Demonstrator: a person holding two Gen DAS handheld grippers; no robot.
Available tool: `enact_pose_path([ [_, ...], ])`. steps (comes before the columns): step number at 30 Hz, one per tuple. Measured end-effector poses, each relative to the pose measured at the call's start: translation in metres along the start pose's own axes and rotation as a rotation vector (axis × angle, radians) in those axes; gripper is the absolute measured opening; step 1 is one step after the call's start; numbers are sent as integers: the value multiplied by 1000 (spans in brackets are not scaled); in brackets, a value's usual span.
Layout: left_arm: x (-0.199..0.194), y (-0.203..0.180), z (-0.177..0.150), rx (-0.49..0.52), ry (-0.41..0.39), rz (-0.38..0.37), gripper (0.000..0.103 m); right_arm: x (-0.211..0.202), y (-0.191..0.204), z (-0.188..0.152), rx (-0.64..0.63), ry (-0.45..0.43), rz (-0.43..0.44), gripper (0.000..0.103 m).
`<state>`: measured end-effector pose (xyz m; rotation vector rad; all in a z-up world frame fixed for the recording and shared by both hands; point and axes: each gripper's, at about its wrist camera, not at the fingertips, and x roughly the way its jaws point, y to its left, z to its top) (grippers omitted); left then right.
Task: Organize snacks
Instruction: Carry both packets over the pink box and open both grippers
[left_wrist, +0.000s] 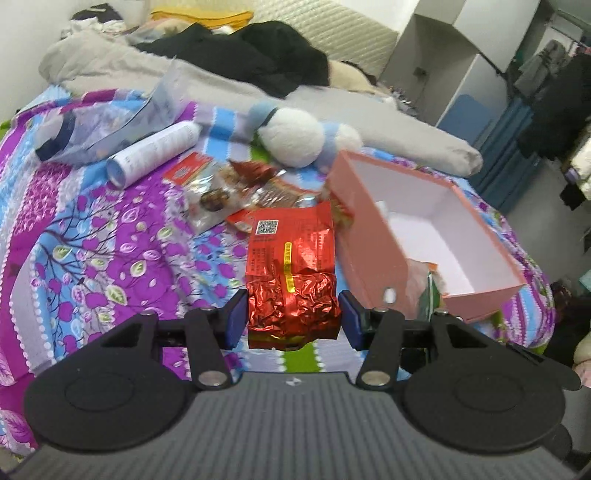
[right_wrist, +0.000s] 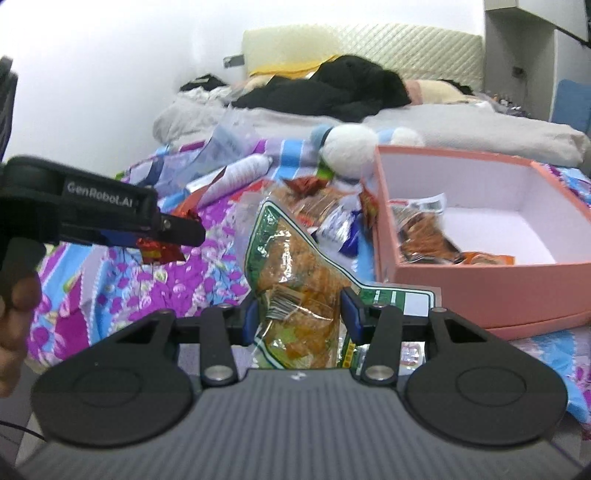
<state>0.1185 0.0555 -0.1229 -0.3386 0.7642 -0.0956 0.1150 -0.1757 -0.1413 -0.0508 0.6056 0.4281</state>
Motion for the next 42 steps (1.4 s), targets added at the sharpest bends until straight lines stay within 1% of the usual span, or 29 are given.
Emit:
enact_pose_path([
  [5, -20, -20, 1, 20, -29, -38, 58, -27, -9, 6, 31, -39, -38, 48],
  [10, -34, -38, -3, 43, -38, -74, 58, -52, -14, 6, 45, -71, -62, 48],
  [13, -37, -49, -7, 62, -38, -87, 58, -64, -17, 3, 49, -80, -78, 48],
  [17, -30, -58, -7, 74, -23, -99, 58, -68, -23, -1, 68, -77, -92, 48],
  [21, -14, -68, 0, 90, -9, -104, 58, -62, -35, -2, 88, -73, -106, 48],
  [26, 18, -84, 16, 117, 6, -114, 58, -48, -58, 2, 105, -67, -127, 48],
  [31, 58, -105, 40, 149, 5, -129, 58, -32, -86, 15, 108, -82, -157, 48],
  [34, 80, -117, 56, 152, -3, -133, 58, -20, -102, 26, 96, -95, -174, 48],
  [36, 95, -125, 64, 165, -4, -123, 58, -10, -113, 33, 96, -111, -187, 48],
  [42, 142, -131, 83, 154, 20, -128, 58, 28, -148, 47, 119, -111, -218, 48],
])
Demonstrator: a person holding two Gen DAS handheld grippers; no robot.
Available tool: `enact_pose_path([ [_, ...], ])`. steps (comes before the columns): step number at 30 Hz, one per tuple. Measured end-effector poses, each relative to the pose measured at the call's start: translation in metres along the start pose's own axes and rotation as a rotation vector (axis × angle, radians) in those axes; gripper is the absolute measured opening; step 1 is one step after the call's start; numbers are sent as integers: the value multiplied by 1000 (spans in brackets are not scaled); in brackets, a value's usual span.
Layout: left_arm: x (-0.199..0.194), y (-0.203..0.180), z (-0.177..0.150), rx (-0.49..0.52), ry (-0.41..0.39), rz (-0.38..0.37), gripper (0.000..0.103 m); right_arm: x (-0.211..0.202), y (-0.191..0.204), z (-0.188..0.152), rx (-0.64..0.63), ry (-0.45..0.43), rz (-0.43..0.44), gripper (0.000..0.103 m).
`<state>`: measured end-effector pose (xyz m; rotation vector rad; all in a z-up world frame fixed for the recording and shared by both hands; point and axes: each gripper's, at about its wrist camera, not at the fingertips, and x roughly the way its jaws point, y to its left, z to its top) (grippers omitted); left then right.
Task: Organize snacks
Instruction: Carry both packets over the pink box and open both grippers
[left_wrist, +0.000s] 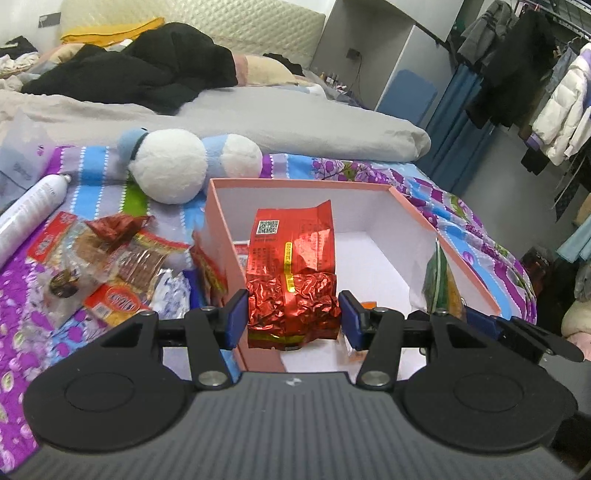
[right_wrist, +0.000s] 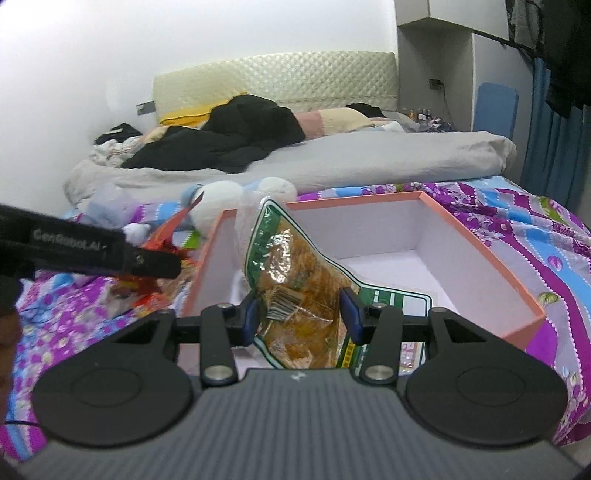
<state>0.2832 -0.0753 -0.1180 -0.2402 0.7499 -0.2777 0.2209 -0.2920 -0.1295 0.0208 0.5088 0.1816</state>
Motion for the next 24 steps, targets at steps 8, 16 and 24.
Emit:
enact_pose_path([
  [8, 47, 0, 18, 18, 52, -3, 58, 37, -25, 8, 30, 40, -38, 49],
  [16, 56, 2, 15, -5, 79, -7, 60, 48, -32, 9, 59, 69, -41, 81],
  [24, 28, -2, 13, -4, 50, -18, 61, 33, -28, 14, 48, 46, -33, 78],
])
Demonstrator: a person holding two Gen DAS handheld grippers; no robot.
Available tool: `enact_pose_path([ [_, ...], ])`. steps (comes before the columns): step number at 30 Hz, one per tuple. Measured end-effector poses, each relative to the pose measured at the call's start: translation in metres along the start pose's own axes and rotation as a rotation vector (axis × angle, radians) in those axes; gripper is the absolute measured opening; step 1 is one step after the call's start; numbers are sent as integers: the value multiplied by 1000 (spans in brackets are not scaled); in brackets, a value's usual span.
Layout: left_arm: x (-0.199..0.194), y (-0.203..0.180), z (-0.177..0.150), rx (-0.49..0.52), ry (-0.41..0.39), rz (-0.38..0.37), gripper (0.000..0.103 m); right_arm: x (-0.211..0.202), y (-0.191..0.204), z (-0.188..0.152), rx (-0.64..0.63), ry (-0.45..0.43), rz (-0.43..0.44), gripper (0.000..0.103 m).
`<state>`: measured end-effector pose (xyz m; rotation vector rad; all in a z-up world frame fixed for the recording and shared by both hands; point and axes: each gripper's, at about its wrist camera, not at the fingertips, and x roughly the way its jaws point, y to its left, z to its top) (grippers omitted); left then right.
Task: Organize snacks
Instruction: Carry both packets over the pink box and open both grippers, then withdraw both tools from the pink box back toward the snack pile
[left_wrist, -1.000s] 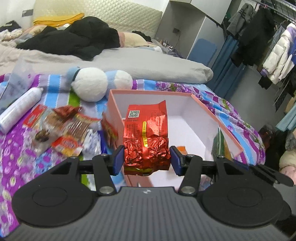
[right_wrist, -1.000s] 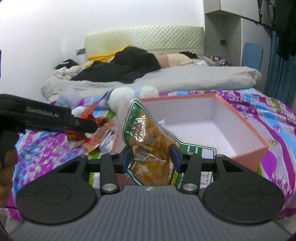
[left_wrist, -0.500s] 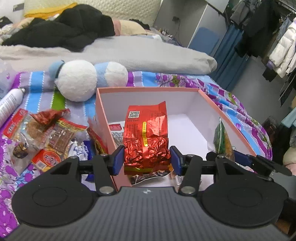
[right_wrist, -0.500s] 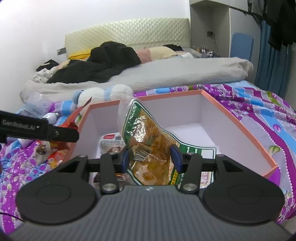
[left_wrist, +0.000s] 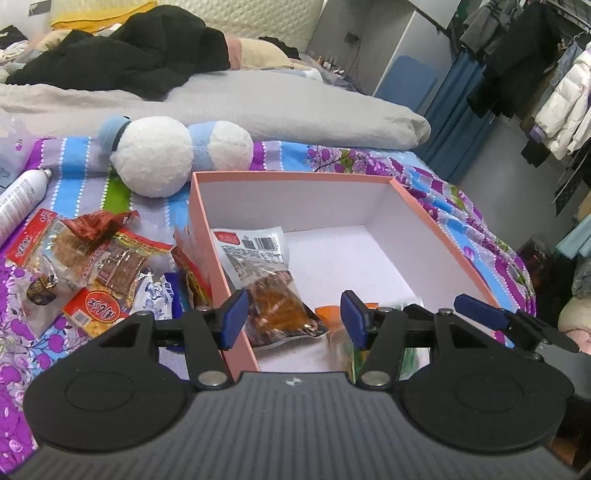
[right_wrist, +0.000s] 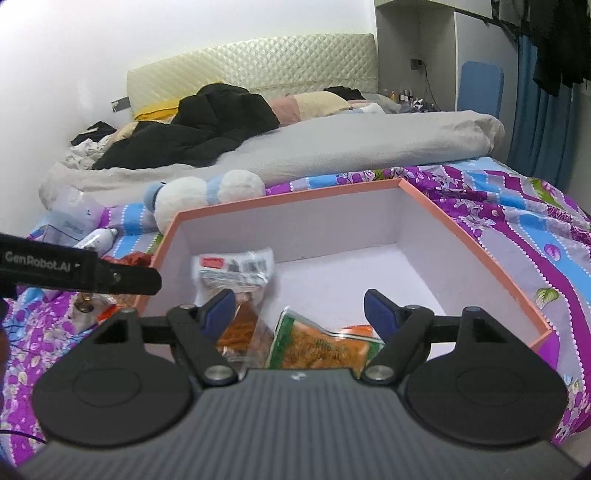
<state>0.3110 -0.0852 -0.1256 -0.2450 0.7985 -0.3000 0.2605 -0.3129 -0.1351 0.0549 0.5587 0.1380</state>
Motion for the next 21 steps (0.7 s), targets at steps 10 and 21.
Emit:
enact_pose_path([
  [10, -73, -9, -11, -6, -40, 1, 61, -50, 14, -5, 69, -31, 51, 78],
  [21, -142, -3, -41, 5, -91, 23, 61, -107, 40, -13, 66, -81, 77, 78],
])
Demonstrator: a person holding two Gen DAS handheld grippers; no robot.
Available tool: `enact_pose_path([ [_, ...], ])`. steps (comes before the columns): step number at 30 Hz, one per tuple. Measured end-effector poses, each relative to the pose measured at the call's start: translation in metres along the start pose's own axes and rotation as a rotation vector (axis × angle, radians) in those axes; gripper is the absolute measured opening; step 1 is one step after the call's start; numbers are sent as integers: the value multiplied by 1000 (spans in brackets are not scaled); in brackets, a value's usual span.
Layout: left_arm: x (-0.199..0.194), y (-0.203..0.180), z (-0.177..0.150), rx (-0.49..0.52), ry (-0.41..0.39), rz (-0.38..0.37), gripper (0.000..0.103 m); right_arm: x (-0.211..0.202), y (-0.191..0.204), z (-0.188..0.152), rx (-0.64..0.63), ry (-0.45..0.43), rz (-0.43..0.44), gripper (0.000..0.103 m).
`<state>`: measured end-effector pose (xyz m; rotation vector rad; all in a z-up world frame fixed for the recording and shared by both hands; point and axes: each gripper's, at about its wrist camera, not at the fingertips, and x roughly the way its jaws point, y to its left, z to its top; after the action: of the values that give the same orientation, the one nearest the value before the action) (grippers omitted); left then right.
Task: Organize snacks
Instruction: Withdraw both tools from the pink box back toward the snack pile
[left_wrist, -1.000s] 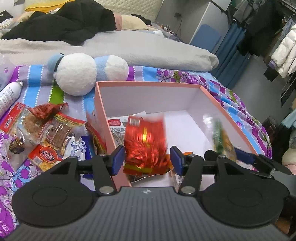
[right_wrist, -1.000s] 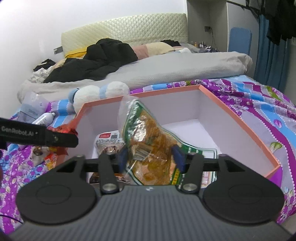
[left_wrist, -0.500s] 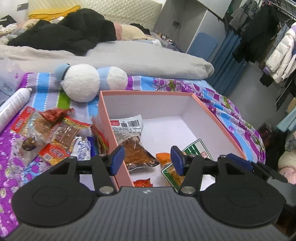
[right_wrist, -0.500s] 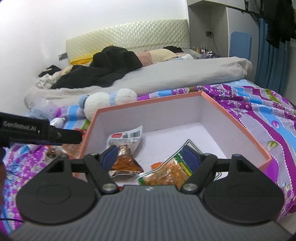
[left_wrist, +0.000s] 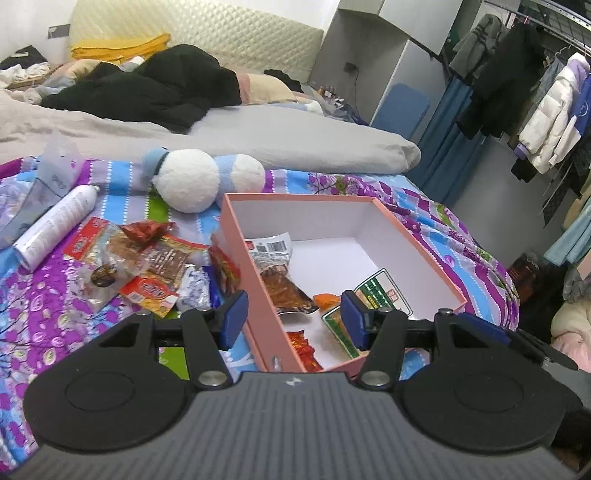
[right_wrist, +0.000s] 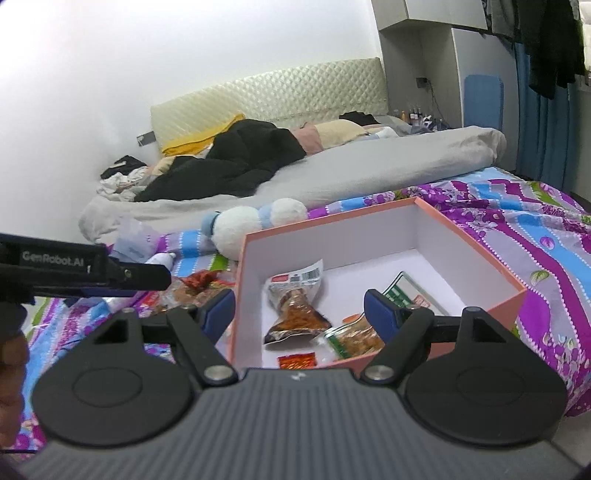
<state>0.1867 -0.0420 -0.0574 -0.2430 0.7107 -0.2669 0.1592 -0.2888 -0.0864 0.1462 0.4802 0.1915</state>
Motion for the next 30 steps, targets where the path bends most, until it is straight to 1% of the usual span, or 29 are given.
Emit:
enact_pose_path([
  [7, -35, 15, -20, -22, -24, 28, 61, -26, 22, -17, -19, -5, 45, 78],
  [14, -61, 25, -41, -43, -27, 55, 62, -41, 42, -35, -46, 9, 84, 78],
  [21, -75, 34, -62, -61, -11, 74, 67, -55, 59, -51, -73, 25, 110, 78],
  [30, -75, 49, -76, -85, 12, 102, 71, -55, 72, -63, -96, 50, 130, 78],
])
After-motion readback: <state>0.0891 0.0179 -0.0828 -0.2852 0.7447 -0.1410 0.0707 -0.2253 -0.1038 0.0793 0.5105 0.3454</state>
